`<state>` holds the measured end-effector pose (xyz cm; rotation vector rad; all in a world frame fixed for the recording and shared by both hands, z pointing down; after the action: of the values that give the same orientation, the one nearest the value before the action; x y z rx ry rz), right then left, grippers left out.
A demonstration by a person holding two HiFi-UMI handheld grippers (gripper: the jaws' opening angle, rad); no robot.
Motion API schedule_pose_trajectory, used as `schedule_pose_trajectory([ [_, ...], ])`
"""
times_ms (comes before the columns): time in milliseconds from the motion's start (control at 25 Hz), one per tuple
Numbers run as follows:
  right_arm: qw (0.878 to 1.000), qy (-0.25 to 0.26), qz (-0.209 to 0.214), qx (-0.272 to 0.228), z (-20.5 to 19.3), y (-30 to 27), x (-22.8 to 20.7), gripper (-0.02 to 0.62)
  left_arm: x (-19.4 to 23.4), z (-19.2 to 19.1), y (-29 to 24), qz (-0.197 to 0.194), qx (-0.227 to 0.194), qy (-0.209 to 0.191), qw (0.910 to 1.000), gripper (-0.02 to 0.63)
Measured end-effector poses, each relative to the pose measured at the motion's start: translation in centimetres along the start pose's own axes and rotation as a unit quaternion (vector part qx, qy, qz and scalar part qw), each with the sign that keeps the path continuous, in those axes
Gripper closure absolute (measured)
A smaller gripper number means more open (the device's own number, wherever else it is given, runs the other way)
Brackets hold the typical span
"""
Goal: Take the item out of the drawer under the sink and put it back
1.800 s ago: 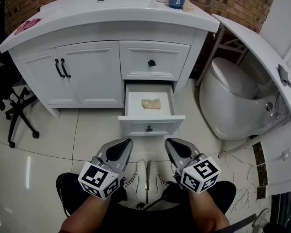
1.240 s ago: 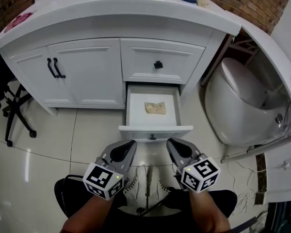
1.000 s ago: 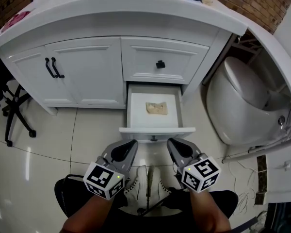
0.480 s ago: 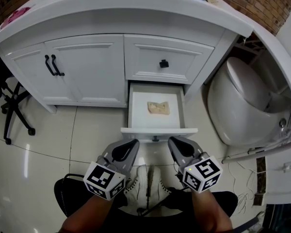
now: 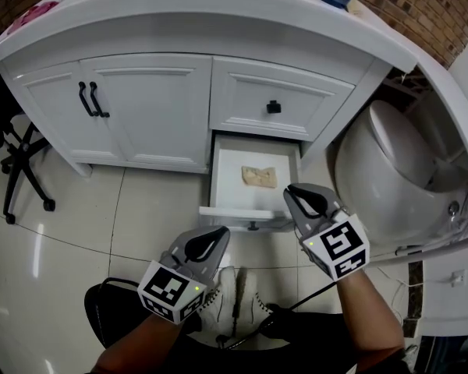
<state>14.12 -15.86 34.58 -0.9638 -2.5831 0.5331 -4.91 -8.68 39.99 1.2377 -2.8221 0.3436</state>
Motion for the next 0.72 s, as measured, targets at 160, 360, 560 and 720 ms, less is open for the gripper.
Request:
schedule_pose_trajectory([
  [160,0.998,0.051,0.018,0.032,1.4,-2.7,-2.0,0.53,0.1,0.2,0.1,0.001,-0.003,0.0,1.0,0.6],
  [360,0.994,0.067,0.023,0.081,1.0,-8.0,-4.5,0.509,0.2,0.2,0.2,0.004,-0.003,0.002,1.0,0.6],
  [560,0.984,0.098,0.036,0.144,-1.5,-13.5,-5.9,0.509,0.4,0.1,0.3,0.007,-0.004,0.005,1.0,0.6],
  [720,0.967,0.123,0.062,0.213,-4.7,-16.7,-6.1,0.514,0.6,-0.2,0.6,0.01,-0.001,0.009,0.9999,0.6],
])
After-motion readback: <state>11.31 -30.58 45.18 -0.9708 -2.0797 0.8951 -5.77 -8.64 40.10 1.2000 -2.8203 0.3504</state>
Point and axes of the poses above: the fingertips, and each gripper's own axes: y backward along the fingers, x to its left, z out of its top, the point moved 7 cm from there along y, backward along the fingers, and after that the axes turned 7 degrees about -y, right-handed, at the moved point
